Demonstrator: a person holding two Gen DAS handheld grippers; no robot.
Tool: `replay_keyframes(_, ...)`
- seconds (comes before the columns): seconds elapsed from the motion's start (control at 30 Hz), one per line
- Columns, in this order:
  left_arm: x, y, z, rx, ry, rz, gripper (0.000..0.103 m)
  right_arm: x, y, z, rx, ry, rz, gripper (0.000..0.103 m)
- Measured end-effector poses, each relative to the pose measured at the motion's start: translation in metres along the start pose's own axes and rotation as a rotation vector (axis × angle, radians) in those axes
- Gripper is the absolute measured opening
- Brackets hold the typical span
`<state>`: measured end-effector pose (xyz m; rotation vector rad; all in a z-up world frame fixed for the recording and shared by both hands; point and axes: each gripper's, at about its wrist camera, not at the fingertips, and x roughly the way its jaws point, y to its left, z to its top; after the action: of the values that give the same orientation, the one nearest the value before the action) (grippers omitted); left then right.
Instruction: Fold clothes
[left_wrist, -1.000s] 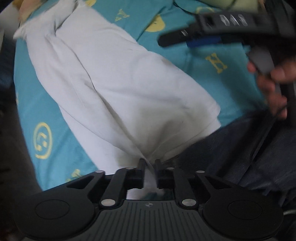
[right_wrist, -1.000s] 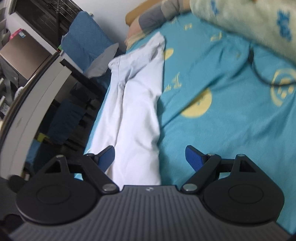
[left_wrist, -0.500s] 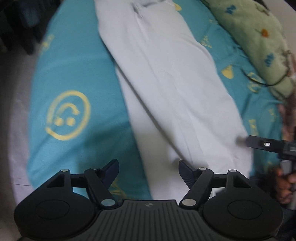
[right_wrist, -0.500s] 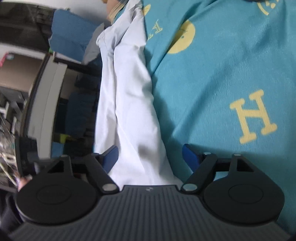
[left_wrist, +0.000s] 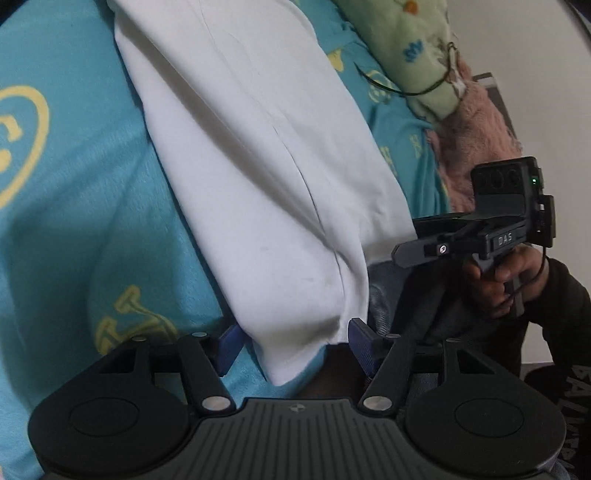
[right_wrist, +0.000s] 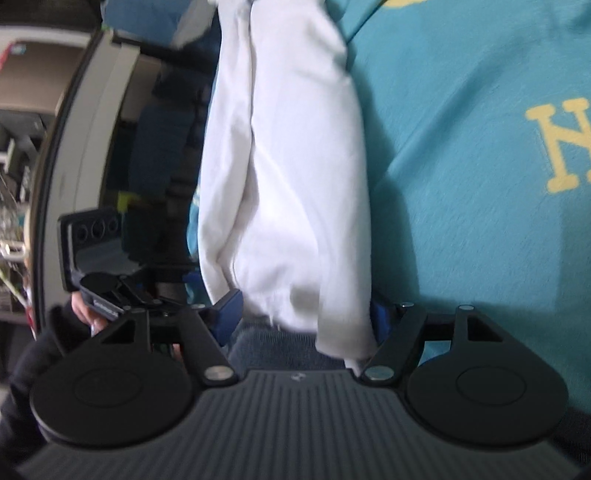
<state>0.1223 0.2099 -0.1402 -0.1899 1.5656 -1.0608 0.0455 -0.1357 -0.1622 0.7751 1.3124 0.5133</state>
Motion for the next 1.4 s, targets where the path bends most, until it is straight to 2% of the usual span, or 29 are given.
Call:
replay_keyframes(0.07,0.001,0.009,0.001,-0.046,-0.005,-0.030,0.065,0.004,0.004,-0.004,-0.009,0.040,-0.016,0.071)
replay_keyframes(0.1,0.003,0.012,0.000,-0.051,-0.006,-0.019,0.058,0.005,0.006,-0.005,-0.019,0.050,-0.028,0.069)
replay_keyframes(0.13,0.005,0.010,0.001,-0.038,-0.006,0.014,0.043,0.007,0.009,-0.007,-0.029,0.060,-0.041,0.060)
replay_keyframes(0.17,0.006,0.006,0.002,-0.021,-0.005,0.053,0.037,0.007,0.009,-0.008,-0.034,0.059,-0.053,0.050)
replay_keyframes(0.2,0.007,0.002,0.003,-0.003,-0.004,0.093,0.026,0.006,0.009,-0.007,-0.027,0.048,-0.062,0.040)
replay_keyframes(0.23,0.006,-0.002,0.003,0.012,-0.005,0.133,0.014,0.004,0.007,-0.007,-0.014,0.033,-0.071,0.021)
replay_keyframes(0.27,0.005,-0.006,0.003,0.024,-0.008,0.174,0.010,0.002,0.005,-0.006,-0.001,0.017,-0.080,0.013)
replay_keyframes(0.33,-0.003,-0.019,0.002,0.043,-0.031,0.237,0.007,-0.008,0.008,-0.007,-0.007,-0.021,-0.064,0.012)
replay_keyframes(0.43,-0.030,-0.046,0.000,0.052,-0.115,0.282,0.006,-0.034,0.021,-0.007,-0.051,-0.097,-0.036,0.008)
replay_keyframes(0.6,-0.085,-0.116,-0.003,0.019,-0.374,0.277,0.005,-0.101,0.059,-0.008,-0.161,-0.262,0.013,0.007)
replay_keyframes(0.7,-0.111,-0.145,-0.016,-0.073,-0.524,0.254,0.005,-0.139,0.084,-0.010,-0.222,-0.361,0.035,0.006)
replay_keyframes(0.8,-0.121,-0.158,-0.038,-0.217,-0.613,0.219,0.005,-0.172,0.103,-0.020,-0.260,-0.440,0.056,0.005)
replay_keyframes(0.97,-0.119,-0.168,-0.100,-0.337,-0.670,0.192,0.004,-0.205,0.113,-0.068,-0.310,-0.485,0.047,0.004)
replay_keyframes(1.07,-0.110,-0.164,-0.137,-0.408,-0.677,0.173,0.004,-0.199,0.112,-0.090,-0.304,-0.494,0.023,0.004)
replay_keyframes(1.13,-0.107,-0.168,-0.150,-0.393,-0.717,0.202,0.003,-0.196,0.102,-0.104,-0.283,-0.493,0.009,0.004)
replay_keyframes(1.2,-0.114,-0.168,-0.159,-0.421,-0.736,0.203,0.003,-0.192,0.092,-0.113,-0.258,-0.494,-0.001,0.004)
replay_keyframes(1.27,-0.116,-0.168,-0.155,-0.445,-0.723,0.189,0.003,-0.189,0.085,-0.118,-0.234,-0.501,-0.005,0.004)
replay_keyframes(1.4,-0.119,-0.167,-0.122,-0.443,-0.719,0.199,0.004,-0.188,0.088,-0.104,-0.211,-0.531,0.000,0.004)
